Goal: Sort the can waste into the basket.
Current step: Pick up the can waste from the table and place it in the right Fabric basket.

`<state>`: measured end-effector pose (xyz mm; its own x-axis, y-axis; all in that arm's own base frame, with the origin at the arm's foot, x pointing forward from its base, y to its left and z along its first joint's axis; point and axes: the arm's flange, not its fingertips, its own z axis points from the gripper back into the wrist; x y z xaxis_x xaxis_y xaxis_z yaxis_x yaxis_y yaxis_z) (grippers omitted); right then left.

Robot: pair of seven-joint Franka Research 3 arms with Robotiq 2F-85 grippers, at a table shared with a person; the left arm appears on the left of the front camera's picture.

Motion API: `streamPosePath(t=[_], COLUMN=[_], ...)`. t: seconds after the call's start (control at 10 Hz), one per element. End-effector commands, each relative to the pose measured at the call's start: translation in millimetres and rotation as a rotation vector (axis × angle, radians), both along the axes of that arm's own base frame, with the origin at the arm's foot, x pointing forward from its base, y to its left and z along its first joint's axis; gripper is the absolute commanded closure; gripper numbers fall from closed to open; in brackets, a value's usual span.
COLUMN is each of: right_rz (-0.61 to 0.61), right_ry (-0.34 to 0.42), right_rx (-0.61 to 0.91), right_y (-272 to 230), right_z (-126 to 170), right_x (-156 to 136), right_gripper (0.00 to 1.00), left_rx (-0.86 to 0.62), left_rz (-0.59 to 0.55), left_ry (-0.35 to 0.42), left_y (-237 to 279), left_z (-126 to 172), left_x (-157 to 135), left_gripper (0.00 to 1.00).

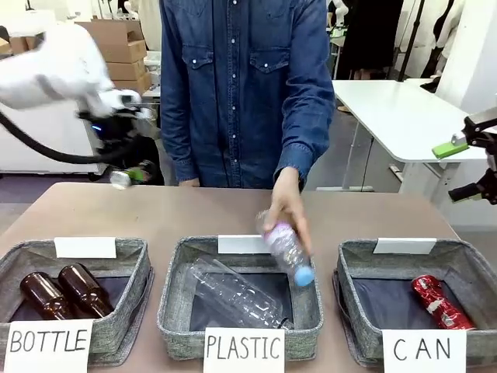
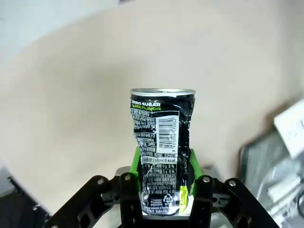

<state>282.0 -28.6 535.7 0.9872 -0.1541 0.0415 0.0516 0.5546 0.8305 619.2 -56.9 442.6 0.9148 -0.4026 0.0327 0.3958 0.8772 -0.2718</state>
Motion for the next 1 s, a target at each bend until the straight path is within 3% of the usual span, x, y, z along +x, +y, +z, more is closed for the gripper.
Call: streamPosePath(t=[0.0,0.1,0.3,0.4,0.6,0.9], right_rz=[0.011,0.011,0.011,0.011,0.011,0.011], right_ry=[-0.014,-0.014,-0.014,-0.014,-0.014,-0.014], right_rx=[-0.009,-0.009,-0.009,-0.009,-0.009,-0.009], right_y=[-1,-1,-1,-1,-1,-1], right_z=[-1,-1,-1,-1,-1,-1], right_x=[0,0,0,0,0,0], right_gripper=[0.00,0.00,0.00,0.00,0.00,0.00], left_rx=[-0.091,-0.171,-0.277,-0.361,-0.627,-0.458], left_rz=[-0.113,-0.244,-0.559,-0.636,-0.625,-0.804], left_ry=[0.041,0.031,-0.134,-0.256,-0.245,-0.381], left_y=[70,95,122,128,104,37], left_z=[31,51,83,96,109,122], left_x=[-30,-64,-148,-190,-250,-332], left_gripper=[1.00,1.00,1.00,1.00,1.00,1.00])
